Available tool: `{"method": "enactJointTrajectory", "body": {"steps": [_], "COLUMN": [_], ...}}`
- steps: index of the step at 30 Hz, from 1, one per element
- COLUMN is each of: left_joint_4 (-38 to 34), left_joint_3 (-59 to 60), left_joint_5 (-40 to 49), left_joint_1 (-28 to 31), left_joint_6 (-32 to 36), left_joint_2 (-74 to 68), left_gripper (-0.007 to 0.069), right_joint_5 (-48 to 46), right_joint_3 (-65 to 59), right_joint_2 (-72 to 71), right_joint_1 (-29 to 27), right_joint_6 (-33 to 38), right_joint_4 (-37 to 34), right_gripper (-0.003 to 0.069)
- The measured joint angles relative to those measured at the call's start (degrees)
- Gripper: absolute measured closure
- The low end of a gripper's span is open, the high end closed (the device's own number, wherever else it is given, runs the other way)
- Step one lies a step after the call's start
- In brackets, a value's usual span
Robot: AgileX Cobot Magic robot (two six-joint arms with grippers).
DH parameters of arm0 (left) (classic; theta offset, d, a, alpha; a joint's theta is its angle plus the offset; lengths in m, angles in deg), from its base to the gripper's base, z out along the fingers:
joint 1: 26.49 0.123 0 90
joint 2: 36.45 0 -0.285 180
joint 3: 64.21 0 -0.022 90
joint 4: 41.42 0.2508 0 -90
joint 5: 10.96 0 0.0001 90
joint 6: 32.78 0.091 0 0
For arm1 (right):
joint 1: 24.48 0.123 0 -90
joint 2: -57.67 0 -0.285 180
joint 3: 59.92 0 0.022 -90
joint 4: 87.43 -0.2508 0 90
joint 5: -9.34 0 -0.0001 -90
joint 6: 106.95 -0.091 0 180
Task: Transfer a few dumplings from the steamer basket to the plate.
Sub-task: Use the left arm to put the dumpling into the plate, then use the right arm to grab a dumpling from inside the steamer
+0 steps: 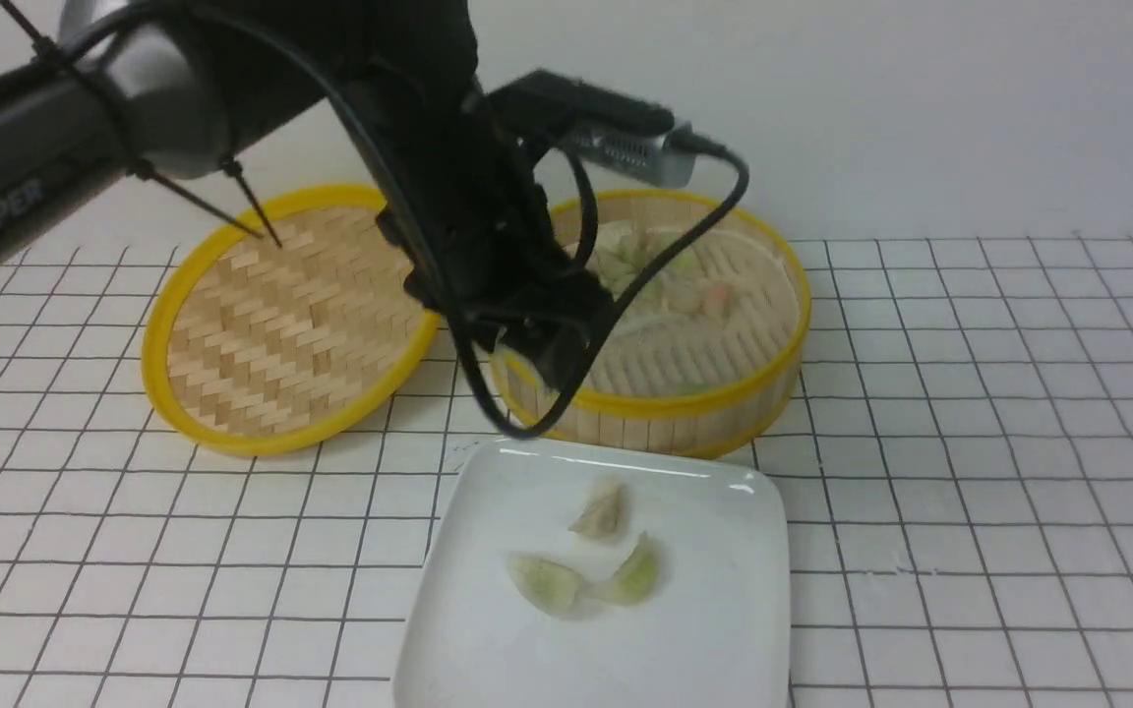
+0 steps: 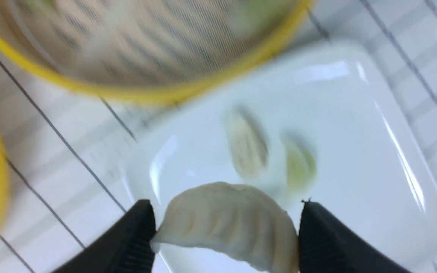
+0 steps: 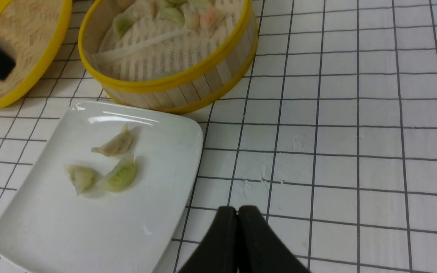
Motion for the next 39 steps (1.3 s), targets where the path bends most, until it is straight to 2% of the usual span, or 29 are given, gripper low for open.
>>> {"method": "enactJointTrajectory", "body": {"steps": [4,12,16,19,23,24,27,31,32,35,39], "left_joint_4": [-2.98,-3.47,-2.33,-2.33,-2.33,-2.15,-0.6,5.07,5.87,7.05,5.76], "left_joint_3": [6.99,7.37,7.37,6.46,4.68,2.96,0.07,-1.76,-1.85,-1.43,2.13], "left_joint_5": [-3.24,-11.17,-11.6,-10.93,-7.82,-5.3,-2.26,-1.68,-1.52,-0.82,-0.42], "left_joint_1": [-0.04,-0.04,-0.04,-0.04,-0.04,-0.04,-0.04,-0.04,-0.04,-0.04,-0.04], "left_joint_6": [4.06,5.84,5.85,5.85,5.77,4.88,1.41,-2.46,-2.94,-3.81,-4.24], "left_joint_2": [-2.8,-9.73,-10.88,-10.88,-10.88,-10.88,-10.17,-4.78,-3.16,3.0,13.05], "left_gripper": [0.02,0.02,0.0105,0.0028,0.0019,0.0045,0.0162,0.0522,0.0561,0.0617,0.0631], "right_joint_5": [0.39,0.55,0.56,0.61,0.61,0.61,0.56,-0.53,-0.85,-1.67,-1.88], "right_joint_3": [0.0,0.0,0.05,1.2,3.8,6.15,11.95,22.28,25.22,32.92,43.57], "right_joint_2": [0.01,4.19,8.82,13.46,17.55,20.06,25.85,36.76,39.96,48.3,60.33], "right_joint_1": [0.0,0.0,0.0,0.0,0.0,0.0,0.0,1.27,2.05,4.56,7.82], "right_joint_6": [0.81,1.46,2.72,7.25,12.14,15.31,18.87,21.73,21.92,21.91,21.69], "right_joint_4": [-0.92,-1.25,-2.93,-7.78,-12.0,-14.7,-17.91,-19.36,-18.93,-16.84,-11.23], "right_gripper": [0.0673,0.0673,0.0673,0.0673,0.0673,0.0673,0.0673,0.0673,0.0673,0.0669,0.0659]}}
